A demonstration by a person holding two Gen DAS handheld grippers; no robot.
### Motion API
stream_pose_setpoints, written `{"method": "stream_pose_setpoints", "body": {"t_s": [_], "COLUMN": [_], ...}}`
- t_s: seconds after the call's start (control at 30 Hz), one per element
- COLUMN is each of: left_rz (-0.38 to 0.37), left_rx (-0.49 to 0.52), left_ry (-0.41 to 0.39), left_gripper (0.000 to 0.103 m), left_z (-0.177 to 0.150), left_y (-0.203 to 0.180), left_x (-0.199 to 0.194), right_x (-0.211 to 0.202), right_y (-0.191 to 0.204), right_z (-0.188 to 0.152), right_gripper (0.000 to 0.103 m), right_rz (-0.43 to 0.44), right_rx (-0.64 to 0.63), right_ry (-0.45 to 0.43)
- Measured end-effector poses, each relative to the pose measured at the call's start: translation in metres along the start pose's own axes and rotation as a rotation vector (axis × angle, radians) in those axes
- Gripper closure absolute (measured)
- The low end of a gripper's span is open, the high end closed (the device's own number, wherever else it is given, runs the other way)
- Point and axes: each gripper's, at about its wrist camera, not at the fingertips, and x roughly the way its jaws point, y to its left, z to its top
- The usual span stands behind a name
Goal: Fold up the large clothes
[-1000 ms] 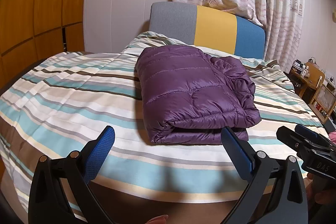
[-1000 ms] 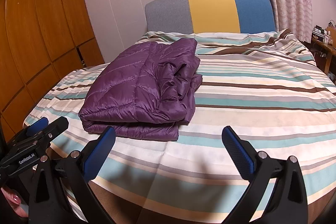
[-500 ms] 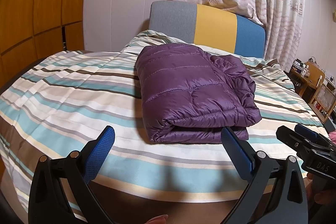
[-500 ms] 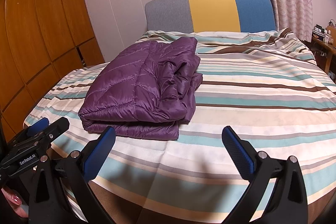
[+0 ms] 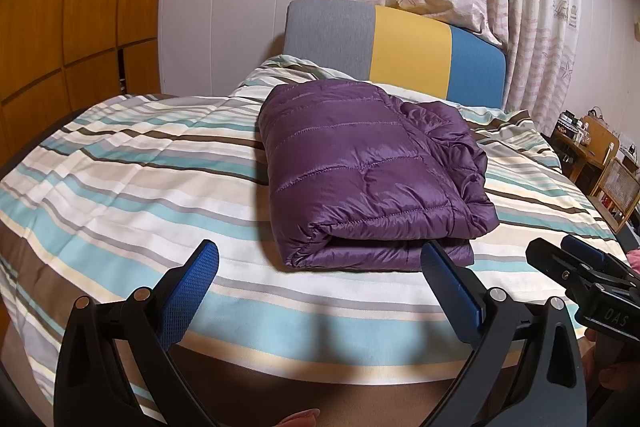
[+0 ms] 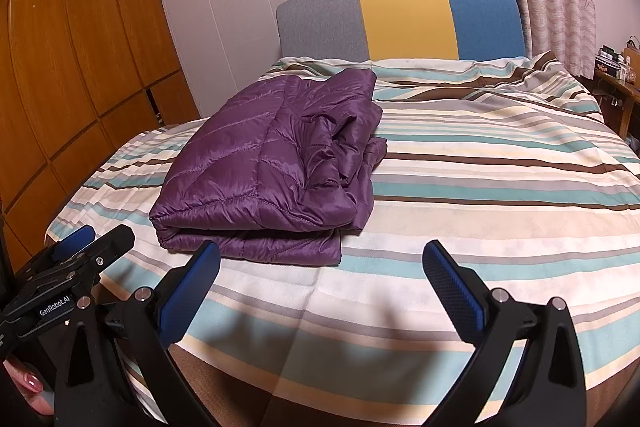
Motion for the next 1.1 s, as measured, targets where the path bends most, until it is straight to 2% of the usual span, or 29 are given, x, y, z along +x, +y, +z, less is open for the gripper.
{"method": "stream_pose_setpoints", "body": {"t_s": [0.7,0.9,1.1], "left_rz": [-0.003,-0.023,0.003], "left_rx": [0.002,-0.032,-0.036], "left_ry": [0.021,0.041,0.062], "left_gripper": [0.003,0.003,0.003], "left_z": [0.000,-0.001,-0.002], "left_y": [0.002,0.006,0.006], "left_x": [0.003,0.006,0.011], "right_x": [0.001,0.003,0.006], "right_y": [-0.001,-0.002,-0.004], "right_z": [-0.002,-0.003,-0.004], "right_gripper": [0.002,0.002,0.002], "right_rz": [0.006,0.007,0.007], "right_rx": [-0.001,0.005,0.013], "right_ry": [0.008,0.016,0.024]}}
